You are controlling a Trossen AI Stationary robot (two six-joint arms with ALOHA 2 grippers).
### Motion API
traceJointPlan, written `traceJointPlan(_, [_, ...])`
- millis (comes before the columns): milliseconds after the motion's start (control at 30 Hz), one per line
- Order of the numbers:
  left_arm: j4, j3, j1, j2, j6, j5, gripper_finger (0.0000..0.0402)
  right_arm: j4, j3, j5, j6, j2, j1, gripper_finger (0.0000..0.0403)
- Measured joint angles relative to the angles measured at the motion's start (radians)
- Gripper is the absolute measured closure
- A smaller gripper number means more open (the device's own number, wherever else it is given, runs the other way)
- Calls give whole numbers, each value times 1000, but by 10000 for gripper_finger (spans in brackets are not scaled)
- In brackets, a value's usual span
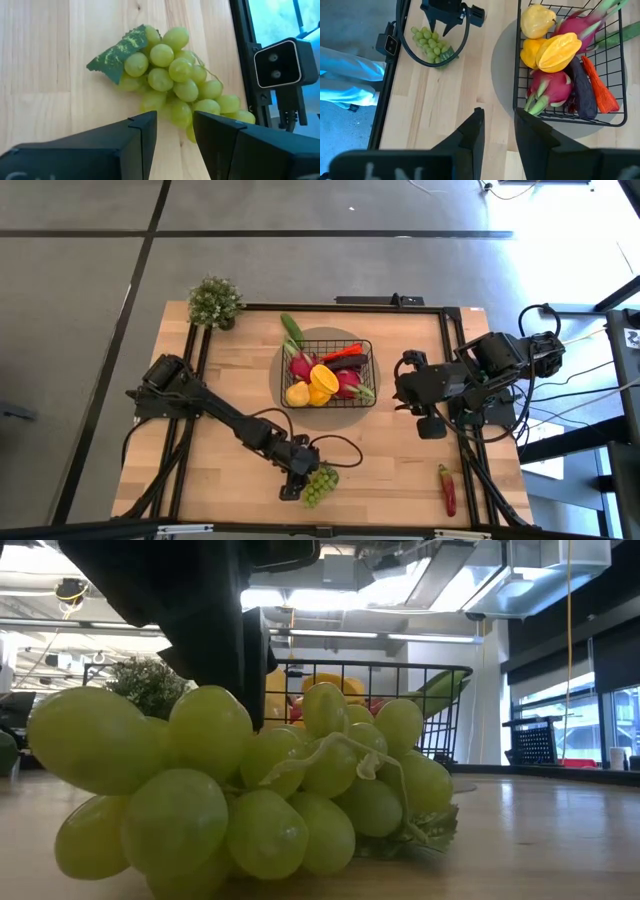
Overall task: Build produce basket
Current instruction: Put the green grapes into the black wire basket
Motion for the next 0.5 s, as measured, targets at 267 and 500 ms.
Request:
traceJointPlan(267, [48,0,0,36,0,27,286,0,0,0,-1,0,0,307])
traceJointPlan(500, [161,1,8,89,-24,85,286,0,0,0,-1,0,0,307])
